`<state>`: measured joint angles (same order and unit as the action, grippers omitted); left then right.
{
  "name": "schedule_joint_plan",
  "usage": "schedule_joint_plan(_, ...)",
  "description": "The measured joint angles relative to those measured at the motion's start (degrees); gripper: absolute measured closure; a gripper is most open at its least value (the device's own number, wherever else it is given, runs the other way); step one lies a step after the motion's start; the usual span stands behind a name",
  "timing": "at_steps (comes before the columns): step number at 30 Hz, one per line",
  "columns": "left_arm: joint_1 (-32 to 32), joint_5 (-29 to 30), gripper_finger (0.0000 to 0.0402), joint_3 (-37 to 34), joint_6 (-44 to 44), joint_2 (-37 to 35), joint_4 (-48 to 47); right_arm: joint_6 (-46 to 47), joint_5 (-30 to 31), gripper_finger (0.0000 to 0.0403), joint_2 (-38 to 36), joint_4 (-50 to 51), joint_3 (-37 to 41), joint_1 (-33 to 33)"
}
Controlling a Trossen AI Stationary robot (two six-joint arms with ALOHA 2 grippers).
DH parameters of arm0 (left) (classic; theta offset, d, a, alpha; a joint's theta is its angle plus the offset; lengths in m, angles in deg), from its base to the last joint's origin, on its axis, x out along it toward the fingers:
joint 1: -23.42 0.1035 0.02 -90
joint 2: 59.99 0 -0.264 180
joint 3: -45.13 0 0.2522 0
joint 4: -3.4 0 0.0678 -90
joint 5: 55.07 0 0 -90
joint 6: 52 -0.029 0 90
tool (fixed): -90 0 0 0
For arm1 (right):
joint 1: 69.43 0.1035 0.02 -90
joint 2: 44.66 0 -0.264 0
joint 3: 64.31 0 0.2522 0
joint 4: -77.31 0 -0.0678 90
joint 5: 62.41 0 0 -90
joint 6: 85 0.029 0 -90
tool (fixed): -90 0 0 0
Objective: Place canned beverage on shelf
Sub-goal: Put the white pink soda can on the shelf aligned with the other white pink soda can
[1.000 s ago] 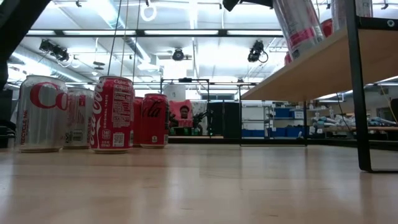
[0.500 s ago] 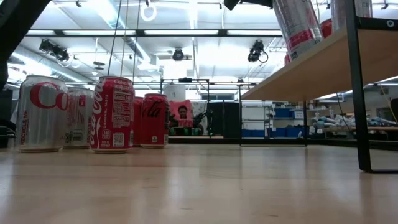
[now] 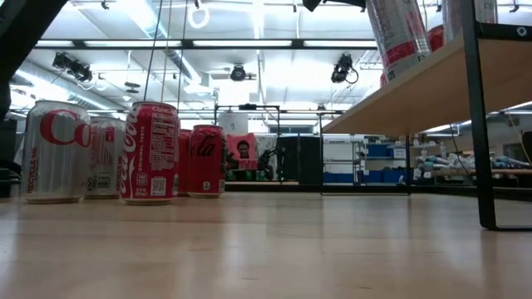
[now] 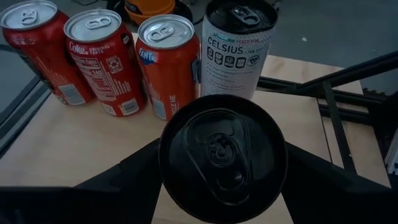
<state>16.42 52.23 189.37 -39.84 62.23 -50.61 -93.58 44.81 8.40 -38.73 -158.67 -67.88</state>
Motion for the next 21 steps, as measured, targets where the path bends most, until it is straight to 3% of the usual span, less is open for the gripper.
schedule_joint_plan(9,0.09,-2.34,0.0128,0.16,-0.02,-0.22,-0.96,0.02,0.01,0.0103,0.00,0.00,0.00,0.01)
schedule_joint_plan(15,0.13,-3.17,0.0128,4.39,-0.38,-0.29,-5.57,0.02,0.01,0.0103,0.02,-0.22,0.00,0.00)
schedule_joint_plan(21,2.01,-9.14,0.0129,4.50,2.91,-0.42,-5.99,-0.02,0.01,0.0103,0.02,-1.43,-0.02,0.01)
